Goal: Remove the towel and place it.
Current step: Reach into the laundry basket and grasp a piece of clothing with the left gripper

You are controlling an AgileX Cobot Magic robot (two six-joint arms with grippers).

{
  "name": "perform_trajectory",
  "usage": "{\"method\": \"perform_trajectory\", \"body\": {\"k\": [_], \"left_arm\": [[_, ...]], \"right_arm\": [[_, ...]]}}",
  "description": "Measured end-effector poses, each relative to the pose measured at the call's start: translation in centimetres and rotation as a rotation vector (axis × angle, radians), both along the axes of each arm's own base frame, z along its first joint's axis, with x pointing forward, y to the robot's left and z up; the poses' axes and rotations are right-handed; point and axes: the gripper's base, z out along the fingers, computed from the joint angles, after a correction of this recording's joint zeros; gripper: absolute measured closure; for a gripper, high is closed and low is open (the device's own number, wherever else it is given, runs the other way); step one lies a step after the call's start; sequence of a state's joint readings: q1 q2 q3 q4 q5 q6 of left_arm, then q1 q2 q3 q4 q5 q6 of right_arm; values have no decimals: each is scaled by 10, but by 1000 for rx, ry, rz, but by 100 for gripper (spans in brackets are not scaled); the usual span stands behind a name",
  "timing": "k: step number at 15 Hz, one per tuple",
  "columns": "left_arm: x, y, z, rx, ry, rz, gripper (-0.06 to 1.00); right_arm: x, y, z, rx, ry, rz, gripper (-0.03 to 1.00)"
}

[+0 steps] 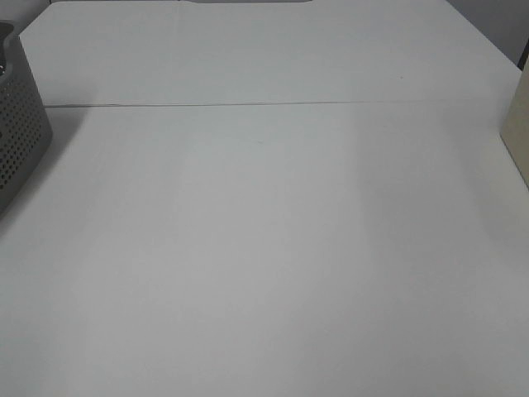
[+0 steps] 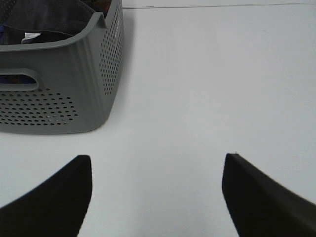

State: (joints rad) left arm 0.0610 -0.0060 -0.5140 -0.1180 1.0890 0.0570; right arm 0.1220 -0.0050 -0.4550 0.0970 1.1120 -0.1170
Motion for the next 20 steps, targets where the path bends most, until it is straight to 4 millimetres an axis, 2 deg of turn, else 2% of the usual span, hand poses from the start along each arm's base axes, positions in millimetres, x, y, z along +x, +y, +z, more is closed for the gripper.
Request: {"method": "perform_trajectory", "body": {"k": [16,18,20], "left_arm": [[0,0,0,0,0,0,25],[0,0,0,26,-1,-13,17],[1,0,0,65,3,-32,0]], "right_arm": [[0,0,0,0,0,0,27],[0,0,0,0,0,0,27],[0,0,0,0,0,0,27]]}}
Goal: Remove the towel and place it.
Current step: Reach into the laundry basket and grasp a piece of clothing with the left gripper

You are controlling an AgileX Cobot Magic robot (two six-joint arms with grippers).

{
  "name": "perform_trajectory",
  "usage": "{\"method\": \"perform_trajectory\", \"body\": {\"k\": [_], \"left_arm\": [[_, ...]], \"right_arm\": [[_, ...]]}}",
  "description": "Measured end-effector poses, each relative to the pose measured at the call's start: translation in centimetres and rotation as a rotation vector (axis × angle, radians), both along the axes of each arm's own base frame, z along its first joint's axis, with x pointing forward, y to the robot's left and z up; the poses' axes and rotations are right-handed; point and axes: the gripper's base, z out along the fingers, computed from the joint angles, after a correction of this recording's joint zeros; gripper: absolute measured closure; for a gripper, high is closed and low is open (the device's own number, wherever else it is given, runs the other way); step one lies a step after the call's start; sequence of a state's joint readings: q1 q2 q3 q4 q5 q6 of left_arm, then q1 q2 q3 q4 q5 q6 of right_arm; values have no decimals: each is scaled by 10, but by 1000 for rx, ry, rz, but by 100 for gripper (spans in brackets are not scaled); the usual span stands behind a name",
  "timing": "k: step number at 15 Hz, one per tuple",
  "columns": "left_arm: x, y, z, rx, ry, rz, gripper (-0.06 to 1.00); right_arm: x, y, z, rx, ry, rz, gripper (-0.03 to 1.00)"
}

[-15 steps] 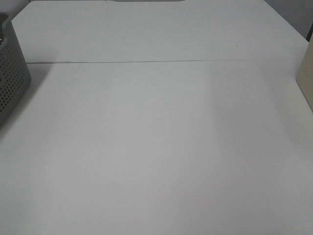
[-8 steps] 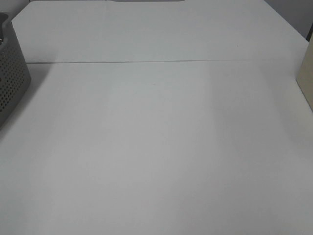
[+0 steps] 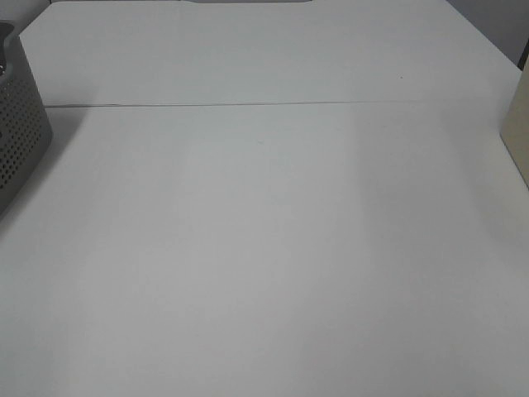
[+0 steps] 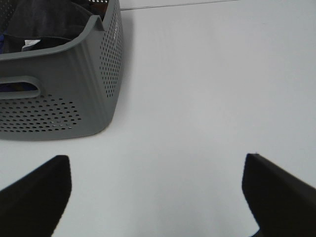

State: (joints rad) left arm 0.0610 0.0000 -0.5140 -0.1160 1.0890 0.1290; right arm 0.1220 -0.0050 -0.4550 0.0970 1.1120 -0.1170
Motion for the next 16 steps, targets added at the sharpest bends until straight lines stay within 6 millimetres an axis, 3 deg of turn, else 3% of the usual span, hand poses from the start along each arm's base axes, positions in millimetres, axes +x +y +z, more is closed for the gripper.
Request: {"method": "perform_trajectory", "body": {"k": [5,6,7,8,10,13,14,16], "left_arm": [[-1,2,2,25,-7,11,-5],[-5,5,13,72,-36,26,-5],[-5,12,47,192,1,58,-5],[7,18,68,286,85,56,-5],[40,26,98,449,196,6,-5],[128,35,138,692,365,-169,-5],[157,39,144,773,414,-221,-5],[220,54,134,890,570,-292,-5]], "right_arm": [[0,0,0,0,0,0,27],[0,0,0,0,0,0,27],[0,0,0,0,0,0,27],[0,0,0,0,0,0,27],[0,0,0,0,0,0,27],[0,0,0,0,0,0,27],[0,0,0,0,0,0,27],[0,0,0,0,0,0,27]]}}
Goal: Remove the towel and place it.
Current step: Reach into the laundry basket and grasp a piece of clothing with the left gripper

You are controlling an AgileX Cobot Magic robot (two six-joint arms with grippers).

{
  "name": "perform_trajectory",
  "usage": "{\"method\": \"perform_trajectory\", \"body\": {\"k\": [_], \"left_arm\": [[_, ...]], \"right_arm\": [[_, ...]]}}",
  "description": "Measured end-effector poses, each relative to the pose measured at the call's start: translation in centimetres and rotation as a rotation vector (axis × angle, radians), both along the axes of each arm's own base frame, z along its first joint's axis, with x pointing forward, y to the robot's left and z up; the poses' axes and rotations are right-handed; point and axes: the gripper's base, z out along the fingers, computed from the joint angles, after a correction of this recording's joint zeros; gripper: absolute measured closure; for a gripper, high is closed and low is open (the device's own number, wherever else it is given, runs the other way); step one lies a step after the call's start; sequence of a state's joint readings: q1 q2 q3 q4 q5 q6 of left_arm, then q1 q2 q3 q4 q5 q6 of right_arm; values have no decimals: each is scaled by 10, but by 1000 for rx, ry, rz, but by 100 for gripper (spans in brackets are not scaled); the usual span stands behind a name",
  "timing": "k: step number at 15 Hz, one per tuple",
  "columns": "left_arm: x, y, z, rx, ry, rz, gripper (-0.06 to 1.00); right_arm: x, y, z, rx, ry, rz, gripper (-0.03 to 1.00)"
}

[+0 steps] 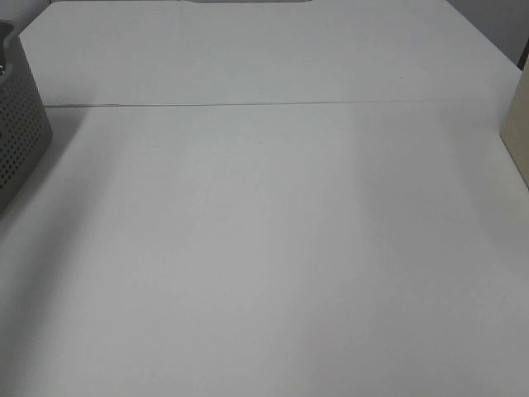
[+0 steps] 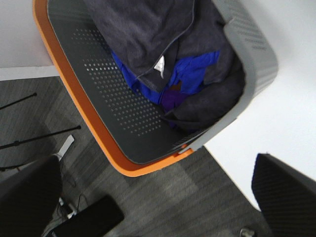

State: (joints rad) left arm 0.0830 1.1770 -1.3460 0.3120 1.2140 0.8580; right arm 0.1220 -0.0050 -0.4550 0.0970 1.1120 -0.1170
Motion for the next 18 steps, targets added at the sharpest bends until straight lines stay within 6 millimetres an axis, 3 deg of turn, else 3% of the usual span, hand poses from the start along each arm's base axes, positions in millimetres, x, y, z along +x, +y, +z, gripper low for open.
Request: {"method": "perform_trajectory", "body": {"k": [2,3,4,7,12,15,18], "left_arm": [[45,23,-26,54,148,24,-5],[55,29,-35,60,187,23,-5],[90,52,-67,80,291,-2,-5],[138,88,-117,70,365,2,-5],[183,120,-192,45,504,-27,-5],[208,124,-213,-2,499,-44,-5],[213,119,-226,-92,542,-93,-1]], "right_arm": [[0,0,0,0,0,0,27],[0,0,0,0,0,0,27],[0,0,0,0,0,0,27],[0,0,0,0,0,0,27],[0,0,0,0,0,0,27],[0,0,0,0,0,0,27],[0,0,0,0,0,0,27]]}}
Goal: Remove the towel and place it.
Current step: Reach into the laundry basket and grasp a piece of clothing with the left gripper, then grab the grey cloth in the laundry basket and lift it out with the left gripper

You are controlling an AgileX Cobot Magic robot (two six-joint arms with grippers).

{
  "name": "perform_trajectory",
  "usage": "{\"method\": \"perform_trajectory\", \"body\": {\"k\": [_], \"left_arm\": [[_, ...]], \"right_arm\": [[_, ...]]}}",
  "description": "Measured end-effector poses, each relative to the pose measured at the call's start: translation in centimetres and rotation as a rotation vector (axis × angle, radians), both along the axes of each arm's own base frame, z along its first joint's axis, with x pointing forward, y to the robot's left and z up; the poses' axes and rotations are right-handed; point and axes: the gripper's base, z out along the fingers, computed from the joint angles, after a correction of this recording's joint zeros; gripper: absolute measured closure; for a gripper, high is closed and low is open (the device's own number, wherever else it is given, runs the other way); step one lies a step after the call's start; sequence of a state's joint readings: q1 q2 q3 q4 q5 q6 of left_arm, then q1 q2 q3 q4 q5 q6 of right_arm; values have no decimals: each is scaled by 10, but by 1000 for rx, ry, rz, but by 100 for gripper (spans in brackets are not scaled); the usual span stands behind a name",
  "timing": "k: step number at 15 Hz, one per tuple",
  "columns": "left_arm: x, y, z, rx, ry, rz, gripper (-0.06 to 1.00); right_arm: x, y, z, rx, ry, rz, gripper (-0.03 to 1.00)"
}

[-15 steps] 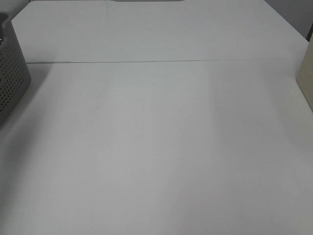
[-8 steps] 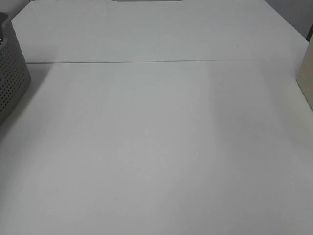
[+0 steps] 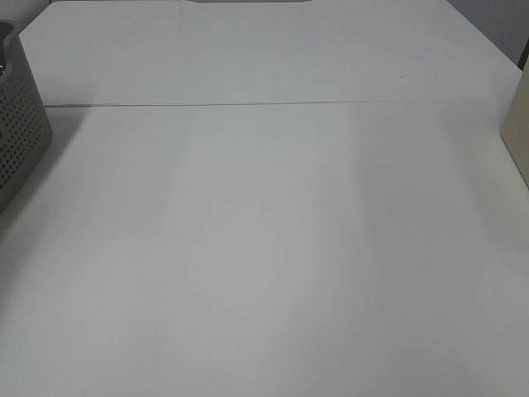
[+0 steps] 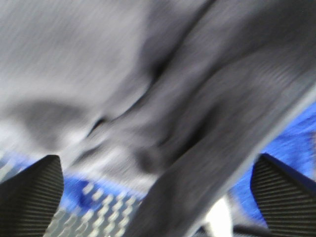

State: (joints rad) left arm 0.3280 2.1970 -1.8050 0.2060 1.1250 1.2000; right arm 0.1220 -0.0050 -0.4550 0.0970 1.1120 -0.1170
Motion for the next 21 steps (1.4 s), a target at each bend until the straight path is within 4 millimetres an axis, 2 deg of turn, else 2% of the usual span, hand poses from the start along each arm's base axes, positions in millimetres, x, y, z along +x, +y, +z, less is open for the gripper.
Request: {"method": "perform_trajectory", "body": {"k": [1,3,7,8,13,14,15,17,19,20,21], "left_arm": [[-3,-1,-4,-13,45,2,2],[-4,-1,-7,-15,71,4,15],[-3,1,-3,1,35,56,79],[-3,1,-1,-3,11,137,89],[-3,-6,8,5,13,173,94],[1,-14,21,11,-25,170,94],[5,-24,45,19,-96,178,94],[6,-45,103,25,-271,204,94],[-11,-69,170,14,-458,224,94],[-20,-84,197,-8,-537,222,94],[-35,-104,228,-65,-625,209,94]], "right_arm": [[0,0,0,0,0,0,27],[0,0,0,0,0,0,27],[0,0,0,0,0,0,27],[0,0,0,0,0,0,27],[0,0,0,0,0,0,27],[0,0,0,0,0,0,27],[0,0,0,0,0,0,27],[0,0,0,0,0,0,27],[0,0,0,0,0,0,27],[0,0,0,0,0,0,27],[0,0,0,0,0,0,27]]}}
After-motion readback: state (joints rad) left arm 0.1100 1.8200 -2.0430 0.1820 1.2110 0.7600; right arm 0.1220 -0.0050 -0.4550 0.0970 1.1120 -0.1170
